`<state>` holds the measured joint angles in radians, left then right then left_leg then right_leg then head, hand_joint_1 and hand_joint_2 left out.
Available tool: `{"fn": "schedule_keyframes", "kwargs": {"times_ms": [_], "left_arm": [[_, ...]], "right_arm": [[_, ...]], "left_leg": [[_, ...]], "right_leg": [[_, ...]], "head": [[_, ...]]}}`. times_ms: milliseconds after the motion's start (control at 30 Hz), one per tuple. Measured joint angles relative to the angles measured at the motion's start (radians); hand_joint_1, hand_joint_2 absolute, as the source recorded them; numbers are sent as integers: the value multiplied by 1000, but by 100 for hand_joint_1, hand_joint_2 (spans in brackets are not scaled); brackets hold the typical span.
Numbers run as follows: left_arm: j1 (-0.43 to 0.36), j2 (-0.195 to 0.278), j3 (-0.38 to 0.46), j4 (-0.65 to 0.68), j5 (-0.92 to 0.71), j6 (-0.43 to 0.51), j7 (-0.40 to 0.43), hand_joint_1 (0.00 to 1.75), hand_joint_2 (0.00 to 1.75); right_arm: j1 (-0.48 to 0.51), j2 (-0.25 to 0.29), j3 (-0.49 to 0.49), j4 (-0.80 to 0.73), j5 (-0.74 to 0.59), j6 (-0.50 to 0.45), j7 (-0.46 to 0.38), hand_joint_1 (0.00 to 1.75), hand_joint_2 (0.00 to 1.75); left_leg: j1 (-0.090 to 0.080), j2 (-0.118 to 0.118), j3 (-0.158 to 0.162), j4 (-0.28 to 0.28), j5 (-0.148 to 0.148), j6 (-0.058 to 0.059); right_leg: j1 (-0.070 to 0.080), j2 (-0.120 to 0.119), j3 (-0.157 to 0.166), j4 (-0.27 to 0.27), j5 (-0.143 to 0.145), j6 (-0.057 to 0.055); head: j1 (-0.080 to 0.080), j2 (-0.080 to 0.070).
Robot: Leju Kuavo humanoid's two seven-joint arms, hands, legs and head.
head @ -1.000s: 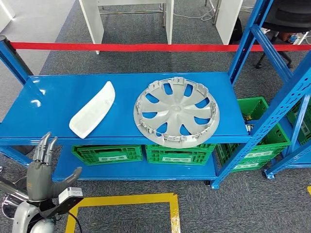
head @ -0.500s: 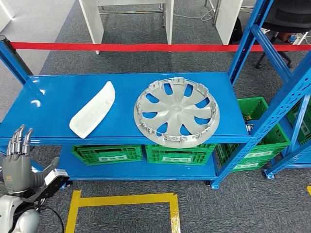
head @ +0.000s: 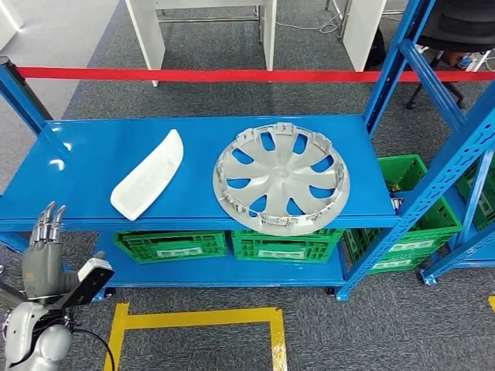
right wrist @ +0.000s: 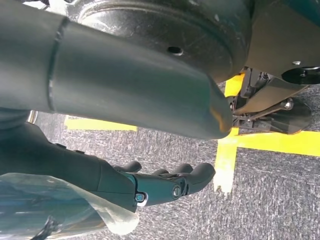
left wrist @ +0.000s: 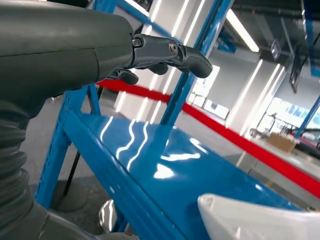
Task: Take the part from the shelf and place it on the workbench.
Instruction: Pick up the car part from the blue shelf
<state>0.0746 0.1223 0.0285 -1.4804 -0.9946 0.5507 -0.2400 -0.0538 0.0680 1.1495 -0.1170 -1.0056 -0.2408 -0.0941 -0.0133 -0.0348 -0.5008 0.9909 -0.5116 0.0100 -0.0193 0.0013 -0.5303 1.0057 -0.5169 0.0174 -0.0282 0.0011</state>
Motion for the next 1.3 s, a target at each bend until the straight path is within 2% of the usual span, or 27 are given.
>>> {"fn": "schedule_keyframes", "kwargs": {"times_ms": [200, 467, 567, 900, 1133, 1300], "left_arm": [[-62, -20, -49, 99, -63, -29, 30, 0, 175], [-202, -31, -173, 271, -230, -38, 150, 0, 175], [-242, -31, -205, 320, -254, -37, 169, 0, 175], [-306, -30, -252, 407, -301, -38, 203, 0, 175], [-378, -31, -316, 496, -402, -33, 250, 0, 175], [-406, -31, -351, 529, -418, -31, 269, 0, 175]], "right_arm": [[-4, -8, 18, 1, 11, 6, 4, 0, 0], [-12, -26, 48, 1, 15, 16, 14, 0, 0], [-13, -31, 58, 1, 17, 16, 16, 0, 0], [-14, -39, 73, 1, 18, 16, 21, 0, 0], [-15, -42, 92, 1, 14, 16, 21, 0, 0], [-15, -42, 99, 1, 9, 16, 20, 0, 0]], "left_leg": [[0, 0, 0, 1, 0, 0], [0, 0, 0, 2, 1, 1], [0, 1, 0, 2, 1, 1], [0, 1, 0, 2, 1, 1], [0, 1, 0, 3, 1, 1], [0, 1, 0, 3, 1, 1]], "right_leg": [[0, 0, 1, 0, 1, 1], [0, 1, 1, 0, 2, 2], [0, 1, 1, 0, 2, 2], [0, 1, 0, 0, 2, 2], [0, 1, 1, 0, 3, 2], [0, 2, 1, 0, 3, 2]], "head": [[0, 0], [0, 0], [0, 0], [0, 0], [0, 0], [0, 0]]}}
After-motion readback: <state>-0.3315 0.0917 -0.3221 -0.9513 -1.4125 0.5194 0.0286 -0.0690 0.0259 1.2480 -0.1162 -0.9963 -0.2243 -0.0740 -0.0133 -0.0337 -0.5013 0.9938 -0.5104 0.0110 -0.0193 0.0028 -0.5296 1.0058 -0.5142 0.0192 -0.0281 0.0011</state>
